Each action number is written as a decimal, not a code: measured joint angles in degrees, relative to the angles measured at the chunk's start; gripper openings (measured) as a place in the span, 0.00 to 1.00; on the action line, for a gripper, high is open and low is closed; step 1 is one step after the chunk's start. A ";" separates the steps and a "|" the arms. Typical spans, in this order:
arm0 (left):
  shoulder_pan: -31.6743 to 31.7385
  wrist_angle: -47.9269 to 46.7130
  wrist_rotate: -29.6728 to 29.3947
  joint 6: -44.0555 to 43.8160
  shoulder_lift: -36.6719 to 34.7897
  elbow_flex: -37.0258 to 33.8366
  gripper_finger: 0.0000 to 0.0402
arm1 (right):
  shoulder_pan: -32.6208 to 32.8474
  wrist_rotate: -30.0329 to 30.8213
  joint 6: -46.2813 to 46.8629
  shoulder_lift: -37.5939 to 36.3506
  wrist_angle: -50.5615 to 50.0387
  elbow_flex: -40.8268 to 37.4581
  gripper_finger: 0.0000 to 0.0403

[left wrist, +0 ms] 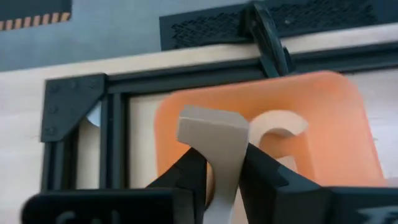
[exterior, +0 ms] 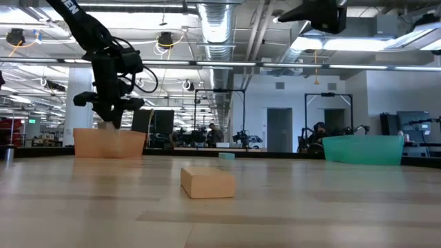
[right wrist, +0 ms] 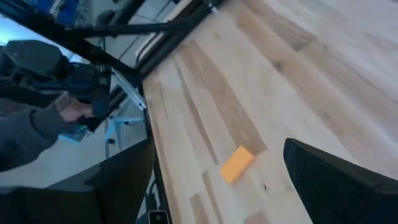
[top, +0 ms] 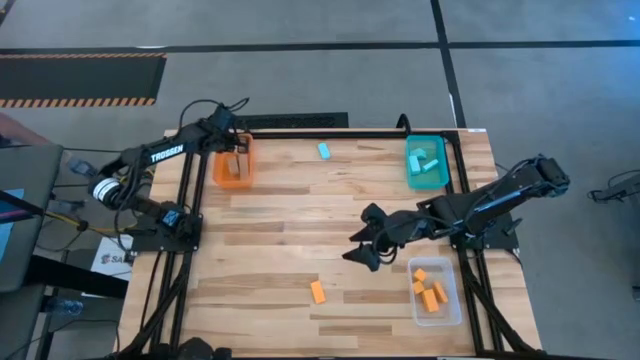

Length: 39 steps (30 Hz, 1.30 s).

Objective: Sort & place blocks by color
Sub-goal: Put the brown block into the orange bin, then put the orange block into the white bin

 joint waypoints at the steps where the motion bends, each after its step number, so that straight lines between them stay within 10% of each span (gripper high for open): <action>1: 0.04 -0.05 0.07 -0.06 0.36 0.00 0.18 | -0.10 -0.25 -0.19 -0.13 -0.35 0.00 0.94; 13: -0.38 -1.81 0.29 -0.82 0.59 1.72 0.52 | -3.89 -6.03 -7.60 -2.19 -5.72 0.02 0.94; 24: -10.77 -2.21 1.77 5.33 -6.78 4.87 0.56 | -11.25 -8.90 -12.21 -2.13 -13.20 0.00 0.94; 39: -47.28 -0.06 37.81 31.71 -6.99 4.85 0.56 | -15.43 -9.27 -33.56 -2.11 -13.64 0.00 0.94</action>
